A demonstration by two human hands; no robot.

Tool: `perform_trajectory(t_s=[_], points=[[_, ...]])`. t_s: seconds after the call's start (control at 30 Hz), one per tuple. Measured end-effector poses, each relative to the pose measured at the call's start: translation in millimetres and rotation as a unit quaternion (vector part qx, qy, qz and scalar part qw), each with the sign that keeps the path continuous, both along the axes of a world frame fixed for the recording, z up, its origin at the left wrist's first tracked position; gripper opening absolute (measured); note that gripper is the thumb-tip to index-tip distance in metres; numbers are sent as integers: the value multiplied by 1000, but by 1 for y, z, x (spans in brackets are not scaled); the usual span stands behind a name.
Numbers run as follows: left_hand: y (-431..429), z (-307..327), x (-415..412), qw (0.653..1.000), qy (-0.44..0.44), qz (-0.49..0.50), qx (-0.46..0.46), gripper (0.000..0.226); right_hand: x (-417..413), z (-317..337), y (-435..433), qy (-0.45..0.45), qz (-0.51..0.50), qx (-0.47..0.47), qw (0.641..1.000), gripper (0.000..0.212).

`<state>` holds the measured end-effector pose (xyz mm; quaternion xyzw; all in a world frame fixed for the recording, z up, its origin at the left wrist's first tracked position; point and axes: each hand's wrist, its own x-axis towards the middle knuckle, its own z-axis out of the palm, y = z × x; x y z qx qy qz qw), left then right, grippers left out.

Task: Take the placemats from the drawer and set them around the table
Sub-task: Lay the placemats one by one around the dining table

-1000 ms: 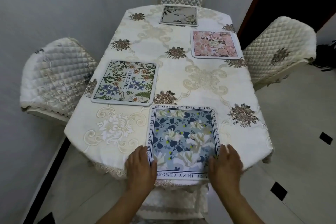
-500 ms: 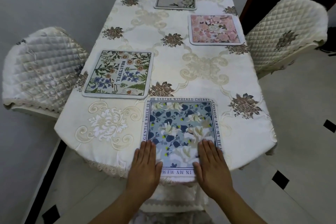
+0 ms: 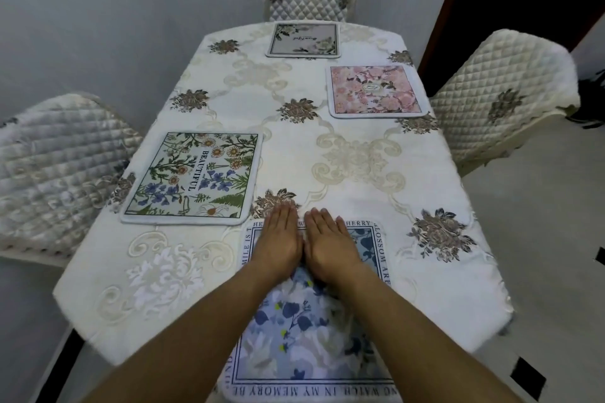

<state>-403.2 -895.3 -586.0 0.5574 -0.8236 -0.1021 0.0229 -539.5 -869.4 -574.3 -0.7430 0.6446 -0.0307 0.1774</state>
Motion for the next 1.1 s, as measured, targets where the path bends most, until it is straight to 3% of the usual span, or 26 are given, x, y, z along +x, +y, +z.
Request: perform_trajectory(t_s=[0.17,0.3,0.43,0.73,0.83,0.9,0.97,1.1], points=[[-1,-8,36,1000,13,-4,-7,63,-44,-14,15,17,-12,-57,998,65],[12,-8,70,999,36,21,13,66,-93,-15,33,22,-52,-28,998,71],[42,-12,78,998,36,49,6,75,-85,-17,56,14,-85,-32,996,72],[195,-13,90,992,56,91,68,64,-50,-21,212,-57,-89,-29,994,65],[203,-20,91,992,31,109,59,68,-53,-39,215,-12,-99,-67,993,66],[199,16,80,989,-24,118,84,66,-51,-14,208,26,-91,-49,994,58],[197,68,67,982,-74,108,136,58,-50,47,200,46,-76,44,995,45],[210,143,52,995,-59,37,74,39,-50,137,211,70,-69,61,993,30]])
